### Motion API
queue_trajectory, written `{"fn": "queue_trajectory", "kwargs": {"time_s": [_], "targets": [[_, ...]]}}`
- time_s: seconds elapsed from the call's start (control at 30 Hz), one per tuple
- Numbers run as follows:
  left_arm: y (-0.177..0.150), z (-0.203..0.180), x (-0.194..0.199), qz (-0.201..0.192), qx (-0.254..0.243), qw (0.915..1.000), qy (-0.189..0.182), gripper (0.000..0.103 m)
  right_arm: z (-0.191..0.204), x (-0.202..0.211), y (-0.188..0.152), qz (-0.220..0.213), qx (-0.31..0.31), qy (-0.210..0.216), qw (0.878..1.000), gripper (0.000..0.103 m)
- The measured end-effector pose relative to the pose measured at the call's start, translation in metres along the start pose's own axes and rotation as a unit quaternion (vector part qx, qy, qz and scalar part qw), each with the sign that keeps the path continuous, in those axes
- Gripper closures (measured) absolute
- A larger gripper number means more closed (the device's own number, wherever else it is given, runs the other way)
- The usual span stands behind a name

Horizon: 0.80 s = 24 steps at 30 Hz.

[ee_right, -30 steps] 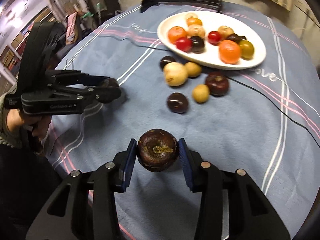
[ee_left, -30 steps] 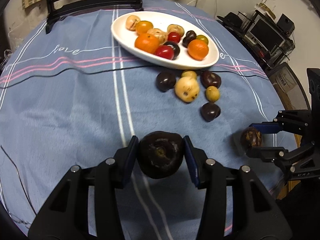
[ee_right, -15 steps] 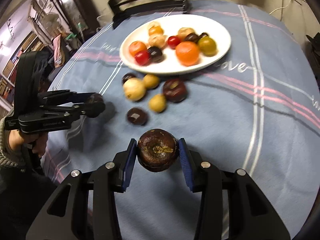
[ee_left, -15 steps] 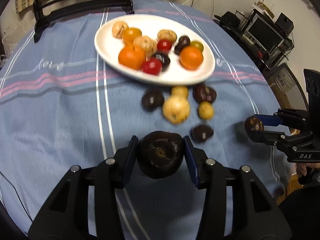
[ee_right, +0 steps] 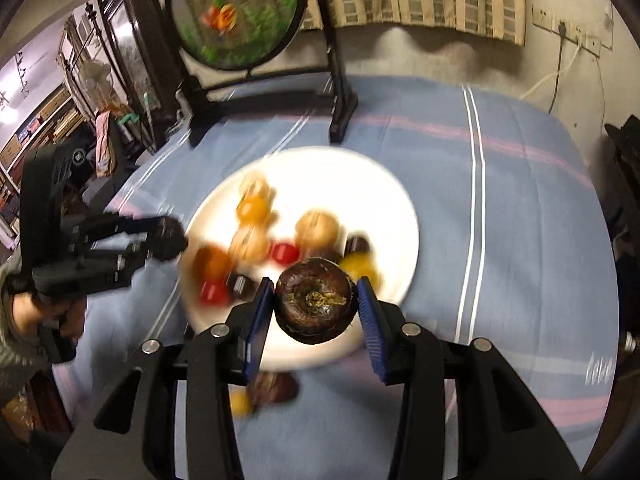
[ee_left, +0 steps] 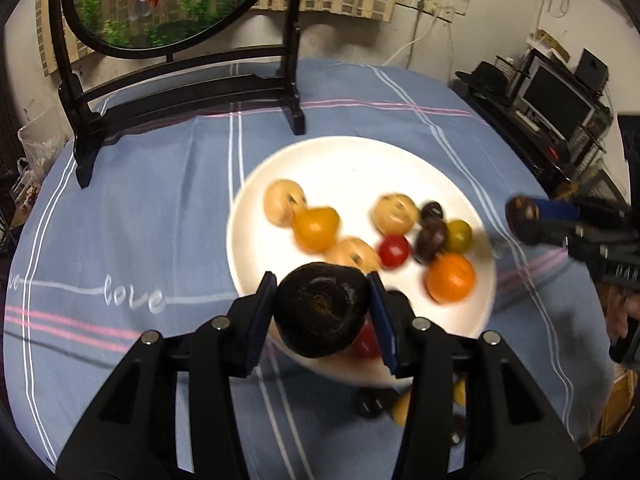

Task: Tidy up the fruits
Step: 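Carry both dark purple fruits onto the white plate and open both tools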

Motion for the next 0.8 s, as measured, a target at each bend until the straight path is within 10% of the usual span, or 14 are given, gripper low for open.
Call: {"fn": "queue_trajectory", "kwargs": {"time_s": [0.47, 0.8], "targets": [[0.003, 0.028, -0.060, 0.025, 0.036, 0.9990, 0.012, 0.049, -0.008, -0.131, 0.043, 0.050, 0.008, 0.002, 0.999, 0.053], [-0.001, 0.028, -0.022, -0.002, 0.057, 0.9980, 0.027, 0.035, -0.012, -0.052, 0.038, -0.017, -0.028, 0.002, 0.999, 0.040]]}}
Point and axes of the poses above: each gripper's, at about its wrist camera, not at the fingertips, and x roughly against the way its jaws point, z to its left, y to its top, the point moved 8 cm from there along -x, roughly the way its jaws point, and after that the axes turned 8 degrees about -z, right-handed, at the moved point
